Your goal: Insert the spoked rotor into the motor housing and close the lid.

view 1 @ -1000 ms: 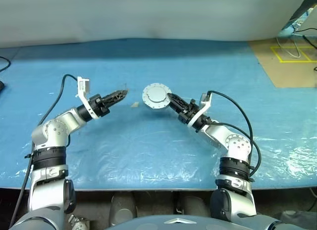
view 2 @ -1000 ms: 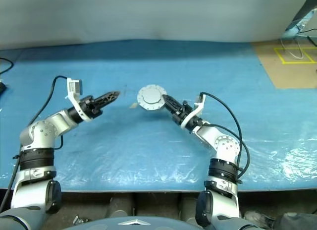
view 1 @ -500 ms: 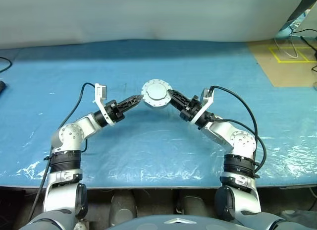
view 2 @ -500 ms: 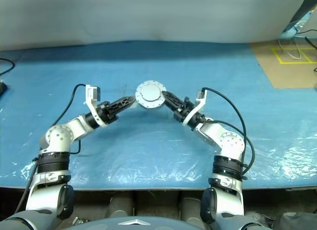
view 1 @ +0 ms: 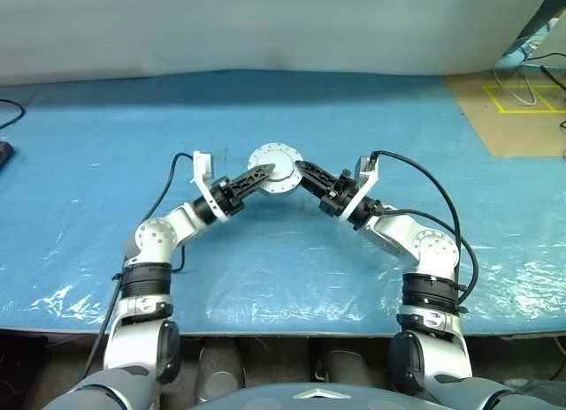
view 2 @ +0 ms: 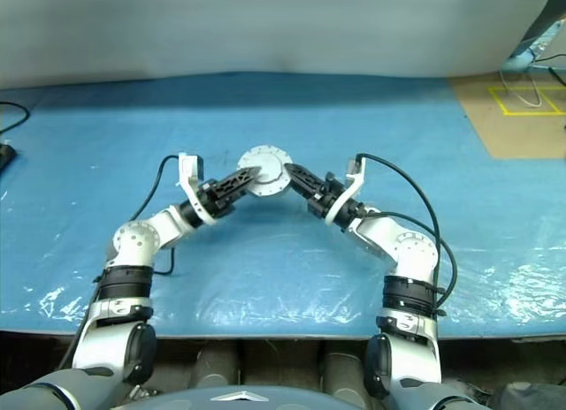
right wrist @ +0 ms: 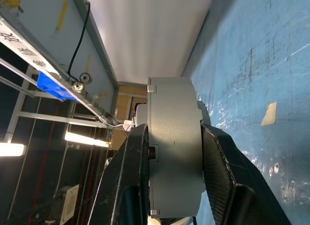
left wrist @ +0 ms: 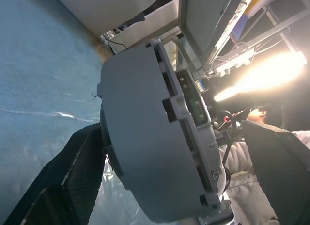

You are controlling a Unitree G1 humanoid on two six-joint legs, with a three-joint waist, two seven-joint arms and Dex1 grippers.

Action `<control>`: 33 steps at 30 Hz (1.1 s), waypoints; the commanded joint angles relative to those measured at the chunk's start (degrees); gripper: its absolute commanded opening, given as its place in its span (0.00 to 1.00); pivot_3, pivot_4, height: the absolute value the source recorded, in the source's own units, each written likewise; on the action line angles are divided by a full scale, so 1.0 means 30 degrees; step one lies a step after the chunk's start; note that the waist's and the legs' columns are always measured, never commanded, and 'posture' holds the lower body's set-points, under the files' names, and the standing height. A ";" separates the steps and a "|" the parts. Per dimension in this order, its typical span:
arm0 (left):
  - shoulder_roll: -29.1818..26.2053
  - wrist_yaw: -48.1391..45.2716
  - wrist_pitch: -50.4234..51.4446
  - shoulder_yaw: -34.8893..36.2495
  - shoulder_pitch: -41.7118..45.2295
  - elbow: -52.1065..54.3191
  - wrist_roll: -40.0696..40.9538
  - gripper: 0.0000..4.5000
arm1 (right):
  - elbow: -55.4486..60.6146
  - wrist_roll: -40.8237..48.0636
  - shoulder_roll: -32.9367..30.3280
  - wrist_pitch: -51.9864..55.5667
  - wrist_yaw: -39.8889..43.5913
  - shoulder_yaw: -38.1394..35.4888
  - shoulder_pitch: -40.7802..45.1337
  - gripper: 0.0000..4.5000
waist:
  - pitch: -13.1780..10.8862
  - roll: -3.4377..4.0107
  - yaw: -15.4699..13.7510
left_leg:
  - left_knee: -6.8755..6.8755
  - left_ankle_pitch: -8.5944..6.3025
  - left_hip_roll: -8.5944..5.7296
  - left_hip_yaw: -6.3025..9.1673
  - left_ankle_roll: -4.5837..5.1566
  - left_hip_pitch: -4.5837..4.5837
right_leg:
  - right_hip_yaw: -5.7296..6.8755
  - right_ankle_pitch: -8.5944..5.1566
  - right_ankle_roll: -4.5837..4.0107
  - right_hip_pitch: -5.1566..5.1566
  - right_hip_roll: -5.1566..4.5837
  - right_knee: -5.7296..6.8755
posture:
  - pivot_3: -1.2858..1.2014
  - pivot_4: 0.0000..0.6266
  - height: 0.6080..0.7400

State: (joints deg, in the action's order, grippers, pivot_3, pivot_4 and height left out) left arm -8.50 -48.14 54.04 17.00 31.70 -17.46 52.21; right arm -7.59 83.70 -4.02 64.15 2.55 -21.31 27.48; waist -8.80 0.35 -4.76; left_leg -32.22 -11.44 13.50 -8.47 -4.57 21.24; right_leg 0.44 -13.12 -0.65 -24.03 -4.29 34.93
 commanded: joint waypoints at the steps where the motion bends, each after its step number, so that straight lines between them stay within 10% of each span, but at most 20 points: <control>1: 0.0379 0.0301 -0.0040 0.0378 0.0512 0.0340 0.0828 1.00 | 0.1000 0.1130 0.0034 -0.0168 0.0324 0.0107 0.0553 0.25 | -0.0001 -0.0002 0.0019 | 0.0001 0.0000 0.0001 0.0000 0.0001 0.0001 | -0.0001 0.0000 0.0000 0.0000 0.0001 -0.0002 | 0.52 0.24 1.00; 10: 0.0594 0.0952 0.0059 -0.0104 0.0786 0.0420 0.0462 1.00 | 0.1097 0.1062 -0.0046 -0.0481 0.0203 0.0222 0.0422 0.25 | -0.0003 -0.0005 -0.0042 | -0.0002 0.0001 -0.0005 0.0004 0.0003 0.0008 | 0.0003 0.0003 0.0005 0.0000 0.0001 -0.0002 | 0.52 0.24 1.00; 17: 0.0477 0.1143 0.0250 -0.0845 0.0599 0.1155 0.0229 0.63 | 0.1056 0.0946 -0.0025 -0.0739 0.0237 0.0375 0.0431 0.25 | -0.0003 -0.0005 -0.0106 | -0.0003 0.0002 -0.0004 0.0006 0.0005 0.0013 | 0.0004 0.0003 0.0006 -0.0001 0.0003 -0.0004 | 0.52 0.24 1.00; 33: 0.0505 0.2681 0.3733 0.0726 0.0061 0.4056 0.4329 0.58 | 0.1316 0.0448 -0.0238 -0.1205 0.0461 0.0813 0.0553 0.25 | -0.0004 -0.0007 -0.0200 | -0.0011 0.0001 0.0002 0.0009 0.0003 0.0016 | 0.0005 0.0005 0.0009 -0.0001 0.0004 0.0001 | 0.52 0.24 1.00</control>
State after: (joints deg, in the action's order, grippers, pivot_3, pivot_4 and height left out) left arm -7.49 -37.52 63.11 20.66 31.16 -10.88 60.41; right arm -4.82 84.95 -4.90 61.66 4.34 -19.30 27.97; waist -8.82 0.33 -5.36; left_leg -32.25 -11.44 13.51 -8.43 -4.57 21.28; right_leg 0.46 -13.10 -0.62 -24.03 -4.27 34.93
